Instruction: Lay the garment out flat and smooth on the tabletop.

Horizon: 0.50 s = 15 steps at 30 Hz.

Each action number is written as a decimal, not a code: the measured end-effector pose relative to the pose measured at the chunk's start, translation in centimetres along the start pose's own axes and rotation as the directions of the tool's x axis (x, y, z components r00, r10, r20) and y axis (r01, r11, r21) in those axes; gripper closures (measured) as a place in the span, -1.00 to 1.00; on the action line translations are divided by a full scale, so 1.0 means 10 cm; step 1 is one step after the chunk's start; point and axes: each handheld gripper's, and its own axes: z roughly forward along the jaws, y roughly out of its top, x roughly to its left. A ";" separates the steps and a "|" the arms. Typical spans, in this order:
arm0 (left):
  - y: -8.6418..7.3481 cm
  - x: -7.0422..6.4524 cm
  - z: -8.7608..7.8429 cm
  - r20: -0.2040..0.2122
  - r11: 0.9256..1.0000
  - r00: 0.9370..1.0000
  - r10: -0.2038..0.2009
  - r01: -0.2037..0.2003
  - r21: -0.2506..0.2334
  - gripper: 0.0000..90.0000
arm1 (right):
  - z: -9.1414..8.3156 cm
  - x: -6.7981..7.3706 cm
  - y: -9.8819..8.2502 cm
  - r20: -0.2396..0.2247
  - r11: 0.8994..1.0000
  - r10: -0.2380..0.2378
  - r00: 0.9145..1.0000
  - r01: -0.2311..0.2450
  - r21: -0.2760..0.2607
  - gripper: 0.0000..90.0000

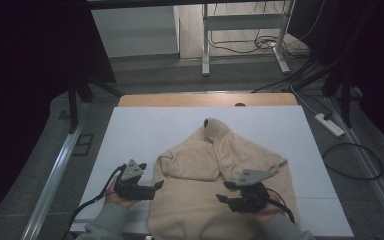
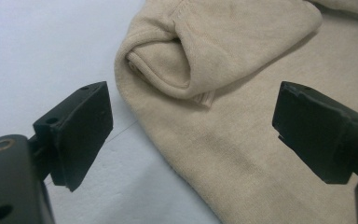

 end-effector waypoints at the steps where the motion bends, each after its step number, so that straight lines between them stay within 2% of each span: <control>1: 0.00 0.00 0.00 0.001 1.000 1.000 0.000 0.000 0.001 -0.73 | -0.01 -0.06 -0.02 0.014 1.000 0.010 1.000 -0.010 0.006 0.06; 3: 0.00 0.00 0.01 0.002 1.000 1.000 0.001 -0.001 0.003 -0.73 | -0.01 -0.15 -0.04 0.042 1.000 0.019 0.999 -0.019 0.019 0.05; 6: 0.00 -0.01 0.00 0.003 1.000 1.000 -0.002 0.002 0.001 -0.73 | -0.01 -0.23 -0.07 0.058 0.998 0.026 0.998 -0.029 0.047 0.02; 11: 0.00 -0.01 0.00 0.004 1.000 1.000 -0.001 0.001 0.000 -0.73 | -0.01 -0.26 -0.07 0.074 0.995 0.030 0.997 -0.036 0.089 -0.01; 15: 0.00 -0.01 0.01 0.007 1.000 1.000 -0.003 0.003 0.002 -0.73 | 0.03 -0.29 -0.03 0.117 0.992 0.017 0.993 -0.032 0.126 -0.03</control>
